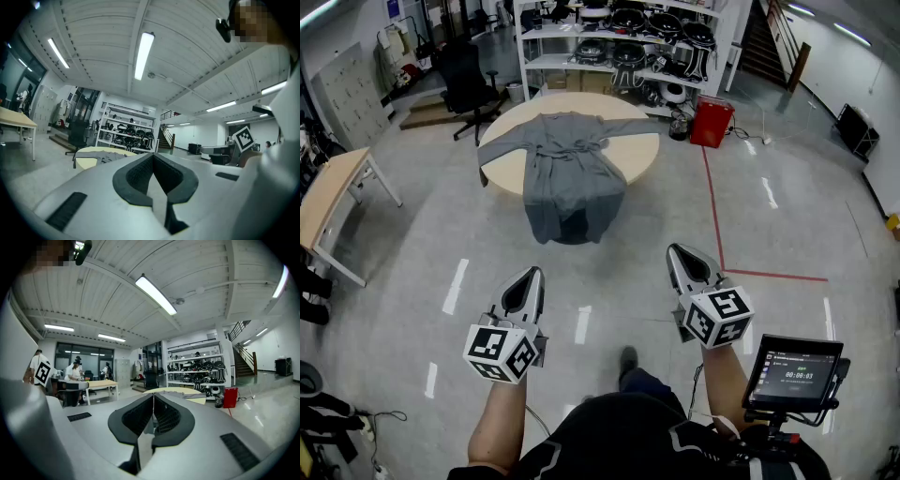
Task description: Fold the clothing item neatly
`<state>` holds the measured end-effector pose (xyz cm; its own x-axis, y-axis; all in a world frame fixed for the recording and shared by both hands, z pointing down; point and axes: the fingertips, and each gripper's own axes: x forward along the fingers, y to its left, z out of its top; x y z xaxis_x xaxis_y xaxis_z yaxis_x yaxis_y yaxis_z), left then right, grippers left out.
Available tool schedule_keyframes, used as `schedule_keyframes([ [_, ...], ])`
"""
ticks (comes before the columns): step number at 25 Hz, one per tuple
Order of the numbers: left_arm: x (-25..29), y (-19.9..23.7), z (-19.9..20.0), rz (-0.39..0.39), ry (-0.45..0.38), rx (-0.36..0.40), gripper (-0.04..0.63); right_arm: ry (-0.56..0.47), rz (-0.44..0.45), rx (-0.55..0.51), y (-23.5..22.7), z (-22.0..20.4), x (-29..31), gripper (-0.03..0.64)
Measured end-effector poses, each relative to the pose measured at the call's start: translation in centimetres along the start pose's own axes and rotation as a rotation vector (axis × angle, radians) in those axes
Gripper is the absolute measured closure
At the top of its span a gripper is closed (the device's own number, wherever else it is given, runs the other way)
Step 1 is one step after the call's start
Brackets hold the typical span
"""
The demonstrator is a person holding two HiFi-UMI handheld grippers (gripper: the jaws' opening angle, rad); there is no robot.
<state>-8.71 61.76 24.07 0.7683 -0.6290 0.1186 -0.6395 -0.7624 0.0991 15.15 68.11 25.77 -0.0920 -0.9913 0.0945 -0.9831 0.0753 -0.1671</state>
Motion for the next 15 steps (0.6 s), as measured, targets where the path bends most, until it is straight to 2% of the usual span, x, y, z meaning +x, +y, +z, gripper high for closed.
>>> schedule_keyframes([
  [3, 1.4, 1.1, 0.4, 0.011, 0.008, -0.005, 0.598, 0.0, 0.004, 0.021, -0.8, -0.3, 1.7, 0.609],
  [11, 15.3, 4.0, 2.0, 0.041, 0.026, 0.012, 0.598, -0.022, 0.067, 0.052, -9.0, 1.4, 13.2, 0.609],
  [15, 22.1, 4.9, 1.9, 0.05, 0.059, 0.075, 0.598, -0.024, 0.091, 0.005, -12.9, 2.5, 17.9, 0.609],
])
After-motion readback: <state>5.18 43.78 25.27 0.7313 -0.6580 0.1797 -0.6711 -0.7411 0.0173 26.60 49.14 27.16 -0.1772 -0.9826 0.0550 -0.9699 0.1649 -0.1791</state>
